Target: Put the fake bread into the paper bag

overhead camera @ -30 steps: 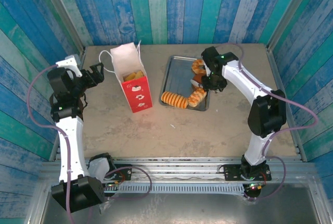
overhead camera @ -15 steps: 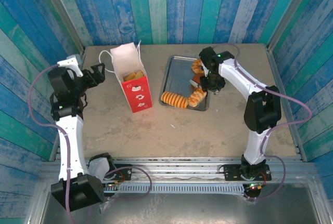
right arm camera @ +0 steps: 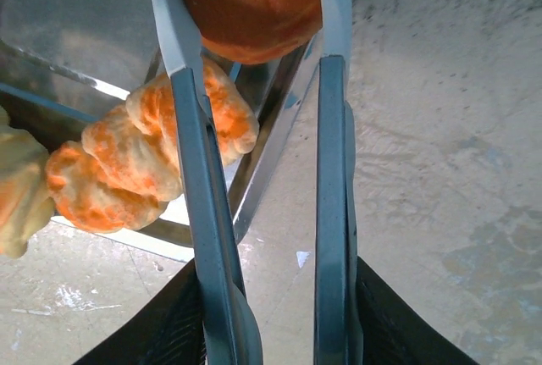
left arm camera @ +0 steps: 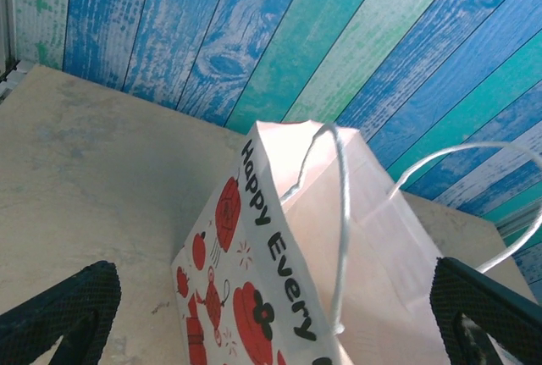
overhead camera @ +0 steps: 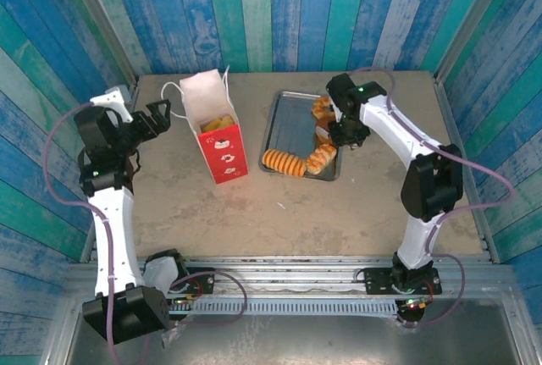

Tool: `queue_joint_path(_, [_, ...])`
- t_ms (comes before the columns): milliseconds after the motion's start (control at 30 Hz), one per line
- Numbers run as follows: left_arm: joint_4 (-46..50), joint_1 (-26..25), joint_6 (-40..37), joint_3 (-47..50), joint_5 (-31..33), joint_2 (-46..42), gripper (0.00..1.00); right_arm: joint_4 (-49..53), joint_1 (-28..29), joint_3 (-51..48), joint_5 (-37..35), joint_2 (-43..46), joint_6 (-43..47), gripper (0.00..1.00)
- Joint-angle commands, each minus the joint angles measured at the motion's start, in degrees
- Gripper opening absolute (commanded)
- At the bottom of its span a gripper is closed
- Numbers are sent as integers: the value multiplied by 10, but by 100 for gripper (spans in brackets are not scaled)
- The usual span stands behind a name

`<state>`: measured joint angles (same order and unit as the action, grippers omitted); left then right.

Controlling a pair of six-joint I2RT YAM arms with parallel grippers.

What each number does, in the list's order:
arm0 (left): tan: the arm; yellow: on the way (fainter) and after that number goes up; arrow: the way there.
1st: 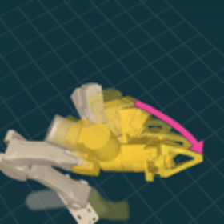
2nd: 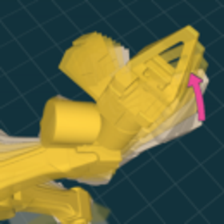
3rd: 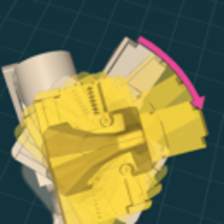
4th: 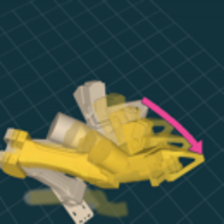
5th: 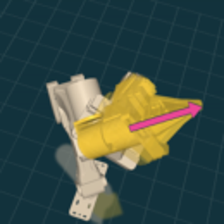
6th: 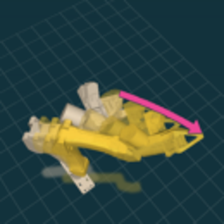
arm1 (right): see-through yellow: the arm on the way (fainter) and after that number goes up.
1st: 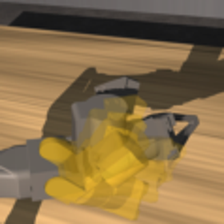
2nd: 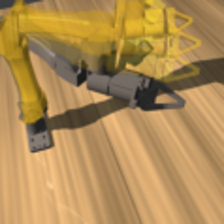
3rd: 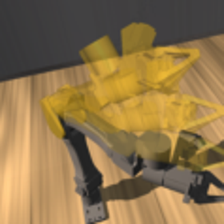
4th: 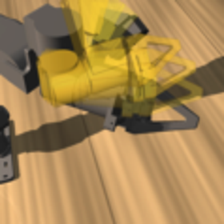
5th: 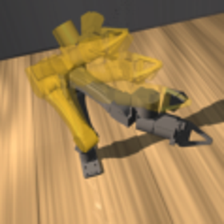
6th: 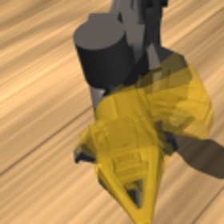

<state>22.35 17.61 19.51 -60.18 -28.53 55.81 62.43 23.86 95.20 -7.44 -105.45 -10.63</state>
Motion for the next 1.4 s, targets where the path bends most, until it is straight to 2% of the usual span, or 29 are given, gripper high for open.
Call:
queue_joint_path(0, [13,0,23,-29,-19,8,99,-26,7,-8,-25,76,-7,28])
queue_joint_path(267, [66,-1,34,-64,-83,41,94,-91,38,-4,-29,191,-16,25])
queue_joint_path(433, [69,-1,49,-44,-130,46,89,-146,95,16,-42,249,-13,24])
queue_joint_path(600, [18,-17,88,20,-165,33,76,-215,175,31,-34,281,-12,24])
queue_joint_path(667, [-7,-28,108,45,-177,33,73,-230,202,44,-31,277,-12,23])
queue_joint_path(767, [-26,-39,121,55,-163,37,71,-248,252,68,-31,258,-2,23])
queue_joint_path(1100, [-70,-44,144,54,-137,55,48,-264,357,169,-65,146,29,22])
queue_joint_path(1367, [-43,-44,117,46,-98,49,15,-222,376,237,-78,65,19,22])
